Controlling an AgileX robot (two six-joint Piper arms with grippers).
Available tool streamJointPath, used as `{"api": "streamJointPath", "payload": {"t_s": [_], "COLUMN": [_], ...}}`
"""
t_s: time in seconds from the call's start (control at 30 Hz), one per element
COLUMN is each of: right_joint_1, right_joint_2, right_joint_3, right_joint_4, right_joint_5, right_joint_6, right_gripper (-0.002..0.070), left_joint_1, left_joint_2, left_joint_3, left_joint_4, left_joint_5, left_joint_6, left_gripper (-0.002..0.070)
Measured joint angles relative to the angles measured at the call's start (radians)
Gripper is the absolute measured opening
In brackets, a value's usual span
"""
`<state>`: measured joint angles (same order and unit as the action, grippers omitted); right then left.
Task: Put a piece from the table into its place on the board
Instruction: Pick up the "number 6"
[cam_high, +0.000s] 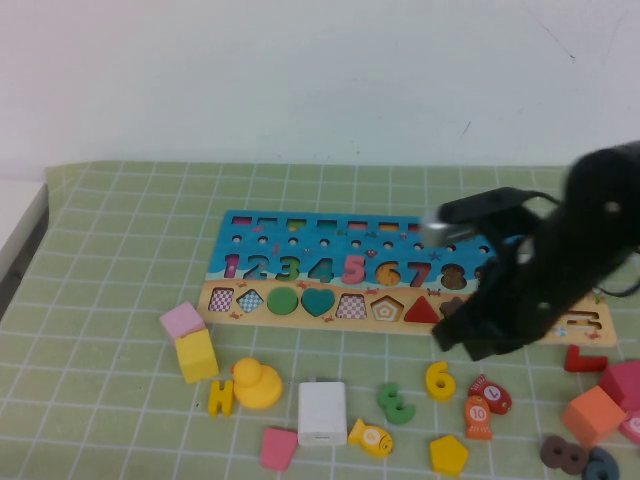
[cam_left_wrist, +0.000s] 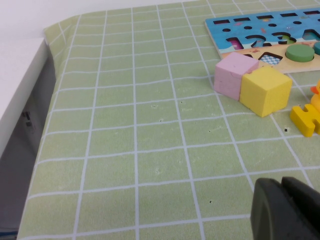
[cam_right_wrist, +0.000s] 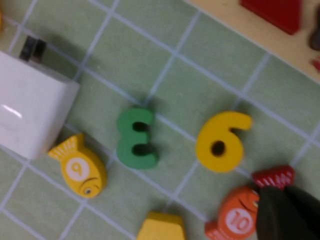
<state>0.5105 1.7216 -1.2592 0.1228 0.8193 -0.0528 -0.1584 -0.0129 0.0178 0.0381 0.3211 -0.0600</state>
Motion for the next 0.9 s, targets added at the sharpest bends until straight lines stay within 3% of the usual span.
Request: {"api": "streamJointPath", "payload": {"t_s": [0.1, 0.2, 0.37, 0.47, 0.9], "right_joint_1": [0.052, 0.081, 0.085, 0.085, 0.085], "right_joint_2": [0.074, 0.126, 0.173, 0.193, 0.239], "right_joint_3": [-0.084, -0.148, -0.18, -0.18, -0.191], "right_joint_4": [-0.04, -0.044, -0.044, -0.053, -0.098], "right_joint_5": [0.049, 0.076, 0.105, 0.112, 0.079], "right_joint_6": [0.015, 0.017, 0.03, 0.053, 0.065], "right_gripper": [0.0013, 0.0076, 0.0345, 0.0428, 0.0422], "left_joint_1": [0.0, 0.0, 0.0, 0.0, 0.0], "left_joint_2": [0.0, 0.0, 0.0, 0.0, 0.0], "left_joint_3": [0.0, 0.0, 0.0, 0.0, 0.0], "left_joint_4": [0.0, 0.0, 0.0, 0.0, 0.0], "left_joint_5": [0.0, 0.0, 0.0, 0.0, 0.0], "left_joint_6": [0.0, 0.0, 0.0, 0.0, 0.0], "left_gripper": [-0.0002, -0.0002, -0.0002, -0.0002, -0.0002]}}
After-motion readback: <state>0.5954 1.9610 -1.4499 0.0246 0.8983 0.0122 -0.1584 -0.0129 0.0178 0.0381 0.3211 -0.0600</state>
